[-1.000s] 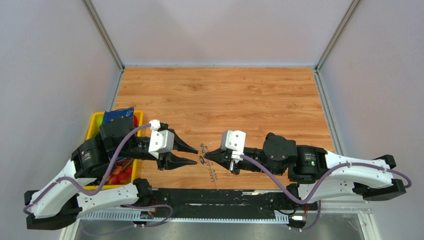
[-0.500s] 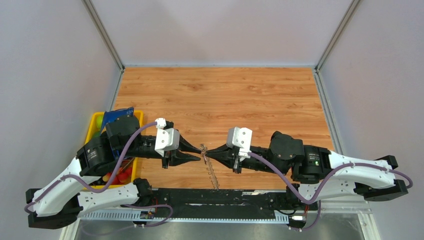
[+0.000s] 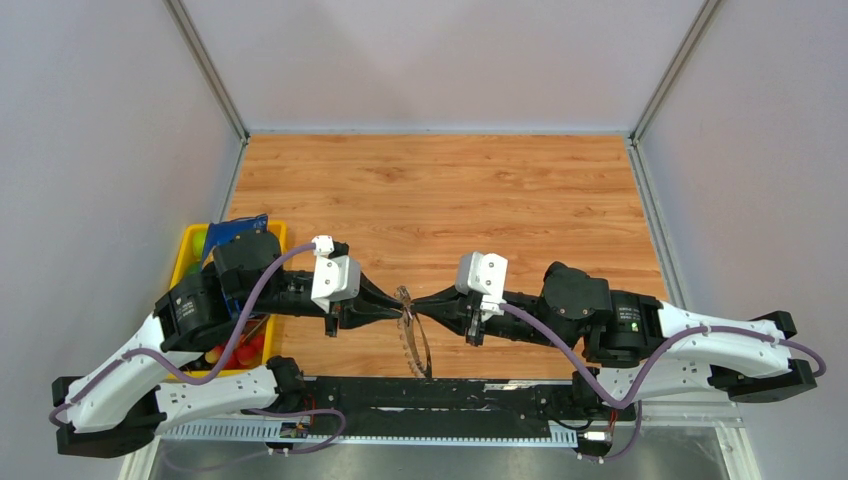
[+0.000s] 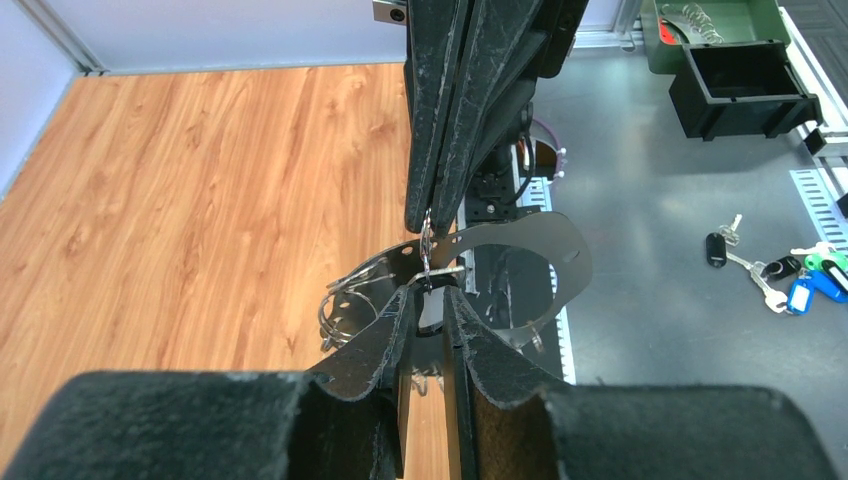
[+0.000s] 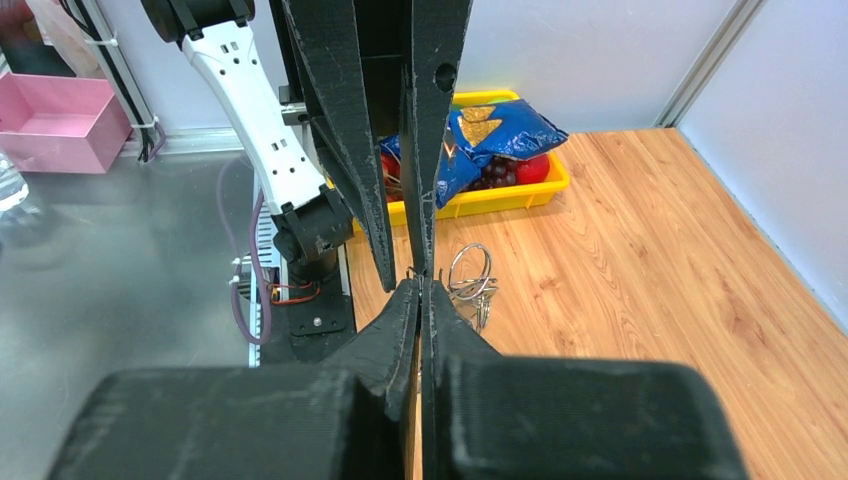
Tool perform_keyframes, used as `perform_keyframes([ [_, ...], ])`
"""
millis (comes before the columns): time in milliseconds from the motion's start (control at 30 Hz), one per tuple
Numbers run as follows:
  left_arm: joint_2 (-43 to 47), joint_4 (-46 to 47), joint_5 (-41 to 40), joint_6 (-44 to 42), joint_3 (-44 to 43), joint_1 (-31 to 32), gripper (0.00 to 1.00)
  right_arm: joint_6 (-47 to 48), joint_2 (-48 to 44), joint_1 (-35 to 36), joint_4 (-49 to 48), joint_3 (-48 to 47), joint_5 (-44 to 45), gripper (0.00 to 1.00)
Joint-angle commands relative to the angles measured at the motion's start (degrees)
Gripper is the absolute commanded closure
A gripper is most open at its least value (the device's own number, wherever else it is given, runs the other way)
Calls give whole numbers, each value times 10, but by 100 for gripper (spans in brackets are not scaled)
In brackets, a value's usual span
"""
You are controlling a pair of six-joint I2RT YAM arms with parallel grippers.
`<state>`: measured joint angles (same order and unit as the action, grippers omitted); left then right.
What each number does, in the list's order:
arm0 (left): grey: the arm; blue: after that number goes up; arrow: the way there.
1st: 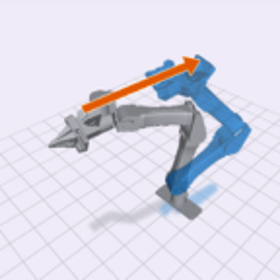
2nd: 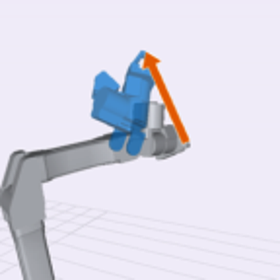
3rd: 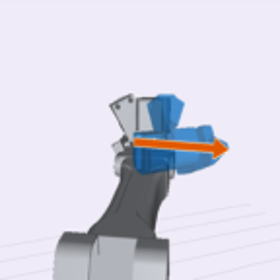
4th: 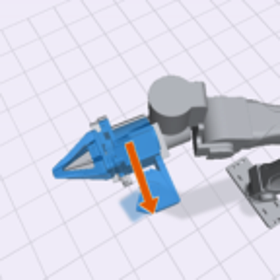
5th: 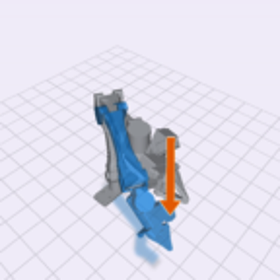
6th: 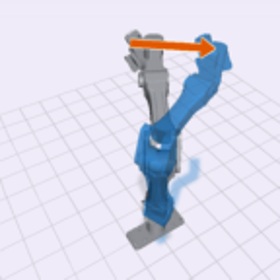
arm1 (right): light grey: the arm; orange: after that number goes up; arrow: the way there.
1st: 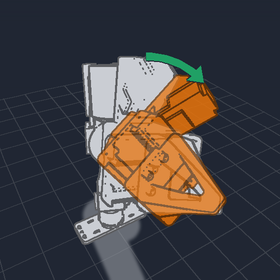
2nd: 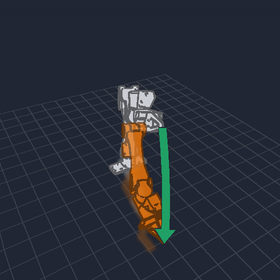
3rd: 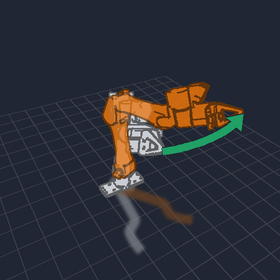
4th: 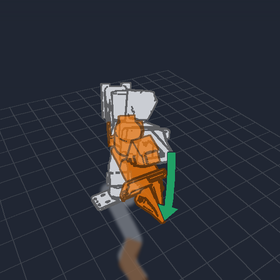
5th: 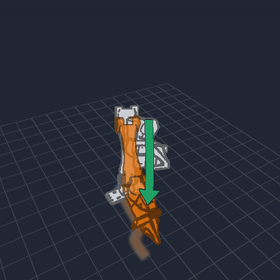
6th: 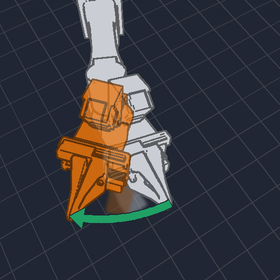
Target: Put the keys on the keyring
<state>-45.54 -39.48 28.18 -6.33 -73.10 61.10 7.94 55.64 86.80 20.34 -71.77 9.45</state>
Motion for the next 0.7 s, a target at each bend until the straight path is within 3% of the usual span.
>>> perform_keyframes([
  [0, -1, 27, 2, 3, -1, 2, 77, -10, -12, -1, -46, 6, 7, 100],
  [267, 0, 30, 4, 6, -1, 1, 79, -12, -14, -1, -60, 14, 11, 100],
  [467, -2, 28, 6, 5, 0, 1, 93, -19, -22, -1, -96, 32, 18, 100],
  [667, -4, 26, 5, 6, -1, 2, 98, -20, -47, -1, -168, 69, 35, 100],
])
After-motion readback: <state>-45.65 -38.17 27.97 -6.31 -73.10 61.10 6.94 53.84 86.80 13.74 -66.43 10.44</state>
